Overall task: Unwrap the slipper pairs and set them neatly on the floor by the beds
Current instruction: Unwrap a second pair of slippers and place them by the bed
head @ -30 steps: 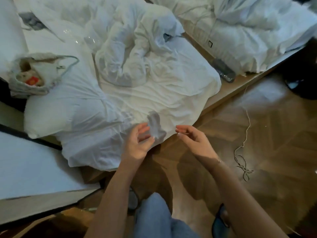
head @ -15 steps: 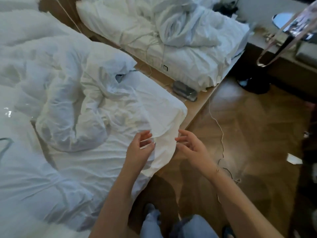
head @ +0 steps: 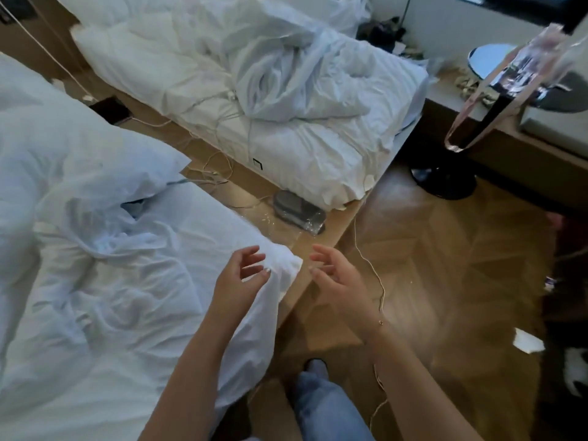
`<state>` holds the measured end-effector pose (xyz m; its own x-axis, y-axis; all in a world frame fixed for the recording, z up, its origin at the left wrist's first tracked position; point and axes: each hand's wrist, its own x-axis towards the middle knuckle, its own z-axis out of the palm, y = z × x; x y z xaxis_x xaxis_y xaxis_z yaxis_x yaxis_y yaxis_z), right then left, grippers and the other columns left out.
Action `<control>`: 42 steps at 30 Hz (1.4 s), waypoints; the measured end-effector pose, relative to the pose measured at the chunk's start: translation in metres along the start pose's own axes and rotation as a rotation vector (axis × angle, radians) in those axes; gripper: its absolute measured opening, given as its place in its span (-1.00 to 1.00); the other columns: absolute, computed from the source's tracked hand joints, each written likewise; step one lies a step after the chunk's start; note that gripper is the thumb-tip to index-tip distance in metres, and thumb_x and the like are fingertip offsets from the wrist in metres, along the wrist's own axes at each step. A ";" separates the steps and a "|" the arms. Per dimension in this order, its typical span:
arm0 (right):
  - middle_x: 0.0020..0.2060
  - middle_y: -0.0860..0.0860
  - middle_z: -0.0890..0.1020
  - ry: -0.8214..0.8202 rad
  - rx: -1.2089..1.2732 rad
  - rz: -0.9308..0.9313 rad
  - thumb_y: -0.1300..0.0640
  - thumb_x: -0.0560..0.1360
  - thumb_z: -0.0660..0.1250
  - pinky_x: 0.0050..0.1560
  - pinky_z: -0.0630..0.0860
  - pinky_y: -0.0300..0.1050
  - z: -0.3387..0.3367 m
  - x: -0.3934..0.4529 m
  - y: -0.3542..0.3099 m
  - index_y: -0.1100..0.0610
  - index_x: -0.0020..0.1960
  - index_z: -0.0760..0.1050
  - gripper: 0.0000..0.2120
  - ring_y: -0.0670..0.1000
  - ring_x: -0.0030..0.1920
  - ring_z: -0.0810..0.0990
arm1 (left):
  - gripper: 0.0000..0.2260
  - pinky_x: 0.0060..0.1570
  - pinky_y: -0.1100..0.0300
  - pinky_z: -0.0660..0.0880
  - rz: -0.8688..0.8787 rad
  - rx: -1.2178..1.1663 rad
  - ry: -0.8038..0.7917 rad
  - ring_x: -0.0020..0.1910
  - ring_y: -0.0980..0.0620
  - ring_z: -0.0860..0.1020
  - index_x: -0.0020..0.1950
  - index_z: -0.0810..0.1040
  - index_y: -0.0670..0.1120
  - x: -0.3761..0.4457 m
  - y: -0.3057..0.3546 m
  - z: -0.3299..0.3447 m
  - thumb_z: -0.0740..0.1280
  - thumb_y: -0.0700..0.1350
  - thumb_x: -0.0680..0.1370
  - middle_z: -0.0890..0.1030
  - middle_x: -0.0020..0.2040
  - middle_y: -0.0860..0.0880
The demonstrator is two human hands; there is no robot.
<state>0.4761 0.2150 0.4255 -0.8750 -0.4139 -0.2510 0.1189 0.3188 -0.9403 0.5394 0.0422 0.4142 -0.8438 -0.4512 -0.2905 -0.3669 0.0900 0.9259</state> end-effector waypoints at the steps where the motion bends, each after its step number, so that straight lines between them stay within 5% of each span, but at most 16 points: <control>1: 0.05 -0.18 0.54 -0.016 -0.012 -0.006 0.18 0.57 0.25 -0.13 0.51 -0.44 -0.019 0.019 -0.001 0.00 0.31 0.40 -0.68 -0.18 -0.01 0.56 | -0.66 0.05 0.29 0.47 -0.008 0.029 0.003 0.16 0.06 0.54 0.26 0.43 0.05 0.016 0.007 0.016 0.37 -0.18 0.53 0.55 0.20 0.05; 11: 0.10 -0.05 0.59 -0.092 -0.064 0.011 0.22 0.55 0.28 -0.03 0.51 -0.37 -0.114 0.207 0.002 -0.03 0.27 0.44 -0.68 -0.08 0.03 0.57 | -0.71 -0.02 0.38 0.44 -0.062 0.072 0.086 0.03 0.18 0.56 0.22 0.48 0.01 0.182 0.066 0.096 0.36 -0.20 0.52 0.59 0.05 0.11; 18: 0.11 -0.07 0.58 -0.130 -0.111 0.077 0.18 0.54 0.30 -0.09 0.50 -0.34 -0.143 0.325 0.003 0.03 0.31 0.45 -0.66 -0.13 0.00 0.55 | -0.73 0.01 0.26 0.46 -0.168 0.029 0.104 0.01 0.13 0.53 0.23 0.47 -0.04 0.313 0.076 0.117 0.35 -0.15 0.54 0.57 0.01 0.09; 29: 0.15 -0.10 0.54 -0.424 -0.325 0.103 0.15 0.57 0.25 -0.14 0.49 -0.42 -0.155 0.501 -0.006 0.00 0.32 0.43 -0.68 -0.21 0.04 0.52 | -0.78 -0.10 0.33 0.43 -0.392 -0.032 0.234 0.06 0.11 0.50 0.21 0.46 0.03 0.438 0.071 0.142 0.32 -0.07 0.57 0.54 0.09 0.08; 35: 0.29 -0.08 0.47 -0.733 -0.712 -0.100 0.07 0.58 0.22 0.27 0.41 -0.18 -0.144 0.589 0.046 0.01 0.38 0.38 -0.63 -0.08 0.26 0.45 | -0.78 -0.19 0.35 0.39 -0.533 -0.123 0.423 0.03 0.13 0.53 0.20 0.49 0.02 0.469 0.029 0.172 0.31 -0.08 0.55 0.57 0.08 0.06; 40: 0.39 0.01 0.38 -0.946 -0.942 -0.423 0.12 0.56 0.22 0.38 0.29 -0.11 -0.125 0.659 0.117 0.11 0.40 0.36 -0.59 0.03 0.40 0.30 | -0.79 -0.18 0.31 0.42 -0.681 -0.252 0.554 0.03 0.09 0.52 0.20 0.51 0.00 0.491 -0.039 0.211 0.30 -0.09 0.56 0.56 0.08 0.04; 42: 0.46 0.04 0.29 -0.953 -1.013 -0.523 0.10 0.55 0.24 0.43 0.27 0.03 -0.117 0.679 0.155 0.10 0.41 0.35 -0.56 0.08 0.46 0.21 | -0.82 -0.04 0.22 0.48 -0.742 -0.299 0.584 0.04 0.06 0.53 0.14 0.52 0.04 0.499 -0.074 0.231 0.32 -0.10 0.55 0.57 0.08 0.02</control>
<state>-0.1548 0.0833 0.1365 -0.0372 -0.9276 -0.3717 -0.8242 0.2388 -0.5135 0.0549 0.0156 0.1453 -0.0850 -0.6764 -0.7316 -0.5424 -0.5846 0.6034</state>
